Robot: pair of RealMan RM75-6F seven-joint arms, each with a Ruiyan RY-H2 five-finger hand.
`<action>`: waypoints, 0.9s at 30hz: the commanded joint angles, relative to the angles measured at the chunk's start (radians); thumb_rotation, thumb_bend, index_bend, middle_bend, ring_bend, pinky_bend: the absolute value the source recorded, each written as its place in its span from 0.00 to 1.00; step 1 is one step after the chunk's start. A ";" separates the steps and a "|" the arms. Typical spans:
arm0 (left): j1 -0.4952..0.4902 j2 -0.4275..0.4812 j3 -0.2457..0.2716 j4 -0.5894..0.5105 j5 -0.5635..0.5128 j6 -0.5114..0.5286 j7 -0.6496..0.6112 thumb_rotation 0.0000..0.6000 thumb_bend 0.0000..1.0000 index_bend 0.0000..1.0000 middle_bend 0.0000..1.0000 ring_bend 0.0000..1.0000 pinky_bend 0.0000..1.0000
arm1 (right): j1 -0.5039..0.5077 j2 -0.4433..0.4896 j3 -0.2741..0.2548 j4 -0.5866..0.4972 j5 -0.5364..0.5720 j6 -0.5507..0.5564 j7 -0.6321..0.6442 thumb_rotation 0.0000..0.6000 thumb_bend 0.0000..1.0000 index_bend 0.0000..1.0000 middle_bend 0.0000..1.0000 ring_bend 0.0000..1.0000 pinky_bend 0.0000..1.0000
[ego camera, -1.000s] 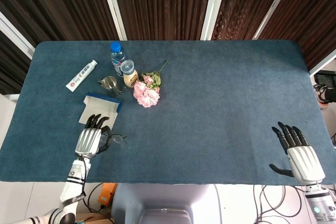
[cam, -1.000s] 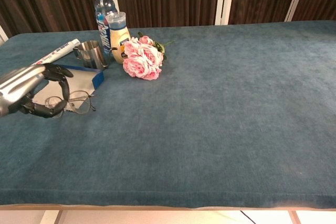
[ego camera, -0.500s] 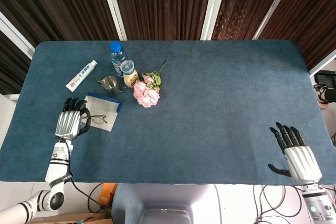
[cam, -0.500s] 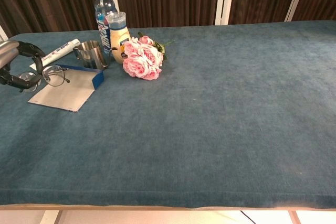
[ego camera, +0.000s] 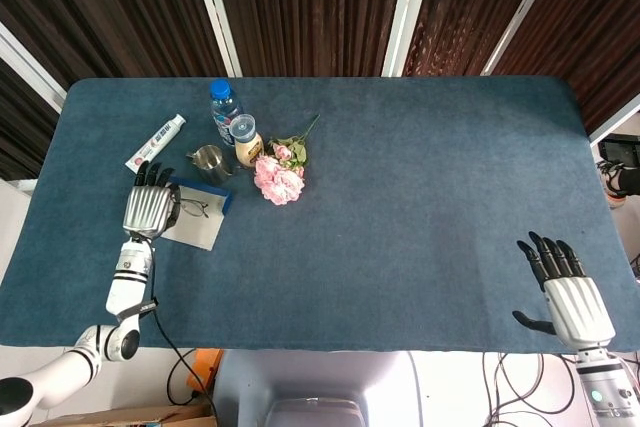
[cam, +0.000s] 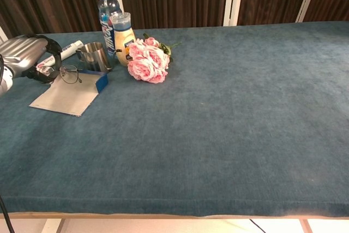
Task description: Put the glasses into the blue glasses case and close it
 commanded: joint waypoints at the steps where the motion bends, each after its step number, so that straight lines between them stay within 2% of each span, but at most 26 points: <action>1: -0.026 -0.035 0.007 0.062 0.017 -0.006 -0.018 1.00 0.44 0.69 0.22 0.10 0.07 | 0.000 0.002 0.000 -0.001 0.001 -0.001 0.004 1.00 0.10 0.00 0.00 0.00 0.00; 11: -0.078 -0.123 0.048 0.278 0.049 -0.079 -0.046 1.00 0.44 0.68 0.22 0.10 0.07 | -0.002 0.010 -0.004 -0.001 -0.009 0.004 0.027 1.00 0.10 0.00 0.00 0.00 0.00; 27: -0.128 -0.220 0.057 0.483 0.057 -0.160 -0.118 1.00 0.44 0.68 0.22 0.10 0.07 | -0.002 0.023 -0.009 -0.004 -0.016 0.003 0.052 1.00 0.10 0.00 0.00 0.00 0.00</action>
